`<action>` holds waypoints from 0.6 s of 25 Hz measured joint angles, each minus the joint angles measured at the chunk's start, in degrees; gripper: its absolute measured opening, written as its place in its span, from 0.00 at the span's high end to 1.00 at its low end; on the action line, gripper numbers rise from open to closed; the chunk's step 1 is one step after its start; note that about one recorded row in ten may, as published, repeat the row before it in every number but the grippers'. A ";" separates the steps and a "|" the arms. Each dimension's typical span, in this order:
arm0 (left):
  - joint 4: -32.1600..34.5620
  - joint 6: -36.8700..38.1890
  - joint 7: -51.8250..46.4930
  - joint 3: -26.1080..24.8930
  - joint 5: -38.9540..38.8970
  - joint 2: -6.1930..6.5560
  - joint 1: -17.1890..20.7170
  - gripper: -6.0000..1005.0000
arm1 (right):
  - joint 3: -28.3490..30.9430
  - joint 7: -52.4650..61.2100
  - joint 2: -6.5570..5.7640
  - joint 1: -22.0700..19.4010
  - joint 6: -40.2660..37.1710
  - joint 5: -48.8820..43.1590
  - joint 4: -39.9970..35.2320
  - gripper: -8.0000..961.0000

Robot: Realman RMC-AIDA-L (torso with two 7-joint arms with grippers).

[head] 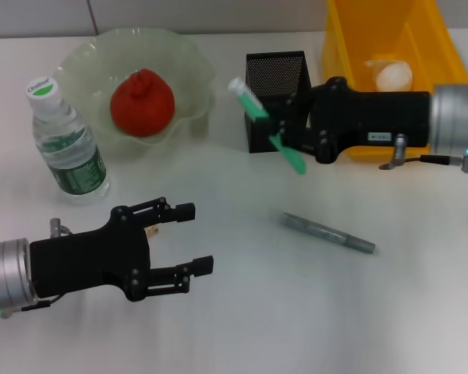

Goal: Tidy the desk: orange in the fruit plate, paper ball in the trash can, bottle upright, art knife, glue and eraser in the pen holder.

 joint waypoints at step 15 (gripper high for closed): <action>-1.52 0.65 -1.01 -0.09 -2.45 -0.02 -0.56 0.25 | 1.34 -27.13 -0.02 0.89 -0.48 31.73 23.10 0.75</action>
